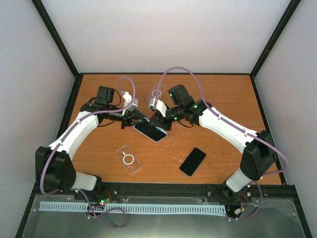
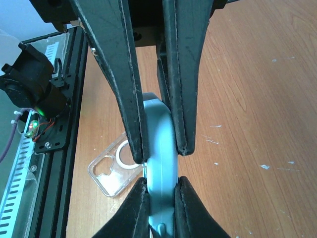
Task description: Put the phone into the phone case
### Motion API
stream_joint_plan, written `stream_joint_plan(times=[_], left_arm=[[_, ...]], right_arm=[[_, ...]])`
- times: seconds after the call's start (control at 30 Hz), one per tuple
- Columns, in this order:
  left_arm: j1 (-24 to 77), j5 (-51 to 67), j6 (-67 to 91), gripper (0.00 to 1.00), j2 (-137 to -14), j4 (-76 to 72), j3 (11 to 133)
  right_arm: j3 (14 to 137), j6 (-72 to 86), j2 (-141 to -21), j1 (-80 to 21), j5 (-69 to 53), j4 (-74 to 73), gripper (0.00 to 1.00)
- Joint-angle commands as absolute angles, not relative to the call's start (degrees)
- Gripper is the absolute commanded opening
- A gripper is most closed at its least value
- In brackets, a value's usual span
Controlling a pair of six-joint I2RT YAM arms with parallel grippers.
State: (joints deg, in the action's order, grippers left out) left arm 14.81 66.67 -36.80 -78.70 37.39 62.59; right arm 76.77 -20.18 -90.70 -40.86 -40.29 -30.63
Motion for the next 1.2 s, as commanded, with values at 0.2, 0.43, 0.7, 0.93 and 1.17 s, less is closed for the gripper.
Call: stream_joint_plan(times=[0.2,0.43,0.7,0.93,1.17], left_arm=[[14.9,67.1,-39.2,0.01,-79.3,39.0,64.1],[14.9,68.7,-39.8,0.01,-79.4,39.7,64.2],[14.9,69.6,-41.0,0.01,-79.6,40.8,64.3],[14.9,70.0,-40.9,0.01,-80.0,40.6,64.4],[14.8,66.2,-35.7,0.25,-79.4,35.9,63.9]], right_arm=[[75.3,-21.4,-90.4,-40.0,-41.4,-31.2,0.38],[69.6,-24.3,-90.2,-38.9,-39.3,-32.9,0.41],[65.5,-27.3,-90.9,-37.8,-36.8,-32.4,0.28],[65.2,-26.3,-90.9,-37.9,-38.8,-31.3,0.03],[65.4,-22.6,-90.6,-37.7,-40.5,-29.2,0.03]])
